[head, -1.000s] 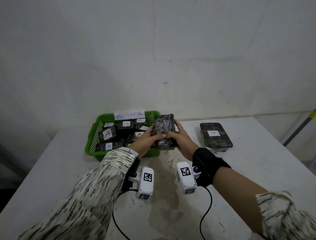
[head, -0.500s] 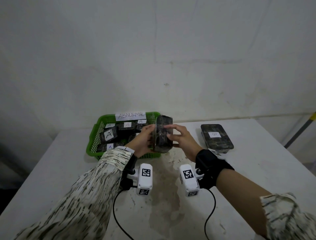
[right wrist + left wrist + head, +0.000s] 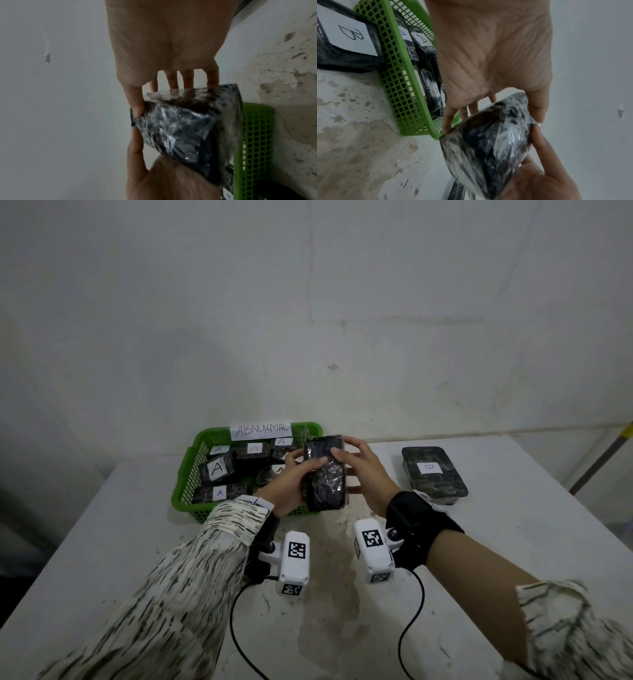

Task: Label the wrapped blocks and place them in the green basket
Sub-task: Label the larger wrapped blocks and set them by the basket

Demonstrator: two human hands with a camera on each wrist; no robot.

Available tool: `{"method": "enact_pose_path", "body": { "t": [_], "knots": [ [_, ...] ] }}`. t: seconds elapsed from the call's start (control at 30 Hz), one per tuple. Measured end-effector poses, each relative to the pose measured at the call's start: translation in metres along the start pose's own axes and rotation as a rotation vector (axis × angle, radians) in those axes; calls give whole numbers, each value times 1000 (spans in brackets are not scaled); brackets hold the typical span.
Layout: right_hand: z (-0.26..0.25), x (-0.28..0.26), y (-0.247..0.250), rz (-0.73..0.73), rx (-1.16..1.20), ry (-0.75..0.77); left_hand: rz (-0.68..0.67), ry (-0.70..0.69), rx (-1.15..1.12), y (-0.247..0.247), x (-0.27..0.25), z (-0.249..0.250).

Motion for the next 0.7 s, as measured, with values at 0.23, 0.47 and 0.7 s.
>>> {"method": "enact_pose_path", "body": {
  "t": [0.23, 0.47, 0.7],
  "knots": [
    [4, -1, -5, -55, -16, 46, 137, -119, 162, 10, 2, 10],
    [3, 1, -11, -92, 48, 35, 128, -160, 155, 14, 0, 7],
    [12, -7, -20, -264, 76, -58, 128, -158, 162, 19, -1, 6]
  ]
}}
Point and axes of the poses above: each hand's wrist, its own x-axis towards the middle knuckle, its own y-axis out of the back of the hand, z = x × y, the point moved 8 cm from there along x, towards the middle knuckle, and after that the axes turned 8 degrees about y, right-handed, at the moved point
